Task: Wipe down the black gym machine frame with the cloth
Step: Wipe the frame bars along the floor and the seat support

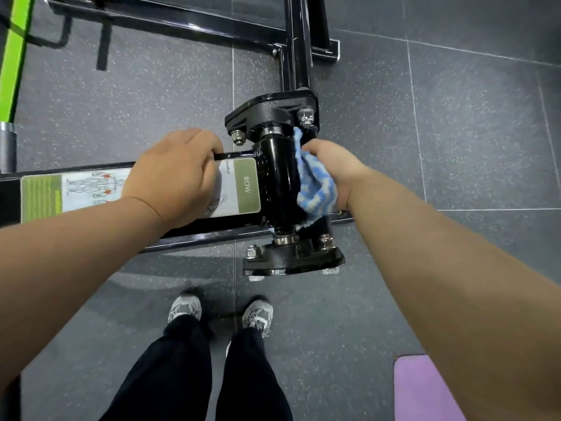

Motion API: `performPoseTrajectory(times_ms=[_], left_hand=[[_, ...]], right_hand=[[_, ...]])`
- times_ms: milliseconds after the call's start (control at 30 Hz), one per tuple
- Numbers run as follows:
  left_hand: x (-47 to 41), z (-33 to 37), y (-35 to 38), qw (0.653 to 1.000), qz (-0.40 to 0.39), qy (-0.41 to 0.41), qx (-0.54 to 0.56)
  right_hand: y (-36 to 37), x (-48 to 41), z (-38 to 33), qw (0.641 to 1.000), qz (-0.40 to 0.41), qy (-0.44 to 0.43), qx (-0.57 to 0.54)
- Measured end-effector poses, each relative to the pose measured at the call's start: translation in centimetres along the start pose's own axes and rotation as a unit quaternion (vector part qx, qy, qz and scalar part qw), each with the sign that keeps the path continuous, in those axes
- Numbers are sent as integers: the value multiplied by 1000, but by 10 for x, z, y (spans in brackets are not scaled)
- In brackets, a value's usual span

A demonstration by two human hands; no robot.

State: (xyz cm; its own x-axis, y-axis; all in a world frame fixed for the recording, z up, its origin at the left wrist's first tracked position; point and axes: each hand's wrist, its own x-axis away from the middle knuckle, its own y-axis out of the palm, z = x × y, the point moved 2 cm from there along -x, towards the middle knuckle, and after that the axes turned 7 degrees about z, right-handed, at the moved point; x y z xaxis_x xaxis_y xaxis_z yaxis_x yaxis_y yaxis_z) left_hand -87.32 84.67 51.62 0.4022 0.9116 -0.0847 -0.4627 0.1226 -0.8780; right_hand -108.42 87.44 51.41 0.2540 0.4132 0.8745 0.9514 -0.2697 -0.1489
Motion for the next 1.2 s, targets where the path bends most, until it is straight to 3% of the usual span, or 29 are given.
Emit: performPoseTrajectory(times_ms=[67,200,267,333,367,400,467,533,600,700,767,800,867,900,967,1033,1133,1200], left_hand=[[0,0,0,1000,5,0,3],[-1,0,0,1000,-2,-1,-2],[-1,0,-2,1000,-4,16,5],[1,6,-6,998,-11,63,-12],[3,9,-6,996,-14,87,-33],[1,13,-4,994,-13,95,-54],[-6,22,-3,998,-12,34,-60],[-10,24,1,999,-4,-38,-27],[-10,25,4,999,13,-46,-8],[-6,21,7,998,40,-53,5],[-8,22,8,997,40,-59,5],[-6,24,8,997,42,-58,1],[-6,24,7,997,57,-50,-6],[-6,25,7,997,59,-51,-9],[-6,25,8,996,63,-55,-13],[-7,25,8,996,70,-53,-18],[-6,26,8,996,64,-55,-20],[-6,27,6,996,64,-59,-23]], right_hand=[[-1,-4,3,999,15,-31,25],[-17,15,16,994,-68,6,80],[-26,29,17,988,-79,-55,119],[-29,33,18,974,1,-180,134],[-30,31,15,949,96,-259,150],[-31,28,9,903,194,-343,173],[-21,17,-3,810,258,-471,235],[-10,4,0,741,221,-536,340],[-12,-6,16,669,180,-568,444],[-27,5,36,632,33,-574,520],[-30,15,26,583,-54,-551,595],[-30,13,18,542,-60,-546,636],[-27,-2,-5,453,5,-574,682],[-27,-13,-16,429,39,-587,685],[-24,-25,-25,433,52,-605,666],[-25,-21,-18,444,4,-601,664],[-45,1,14,389,-116,-593,696],[-57,10,26,384,-164,-580,699]])
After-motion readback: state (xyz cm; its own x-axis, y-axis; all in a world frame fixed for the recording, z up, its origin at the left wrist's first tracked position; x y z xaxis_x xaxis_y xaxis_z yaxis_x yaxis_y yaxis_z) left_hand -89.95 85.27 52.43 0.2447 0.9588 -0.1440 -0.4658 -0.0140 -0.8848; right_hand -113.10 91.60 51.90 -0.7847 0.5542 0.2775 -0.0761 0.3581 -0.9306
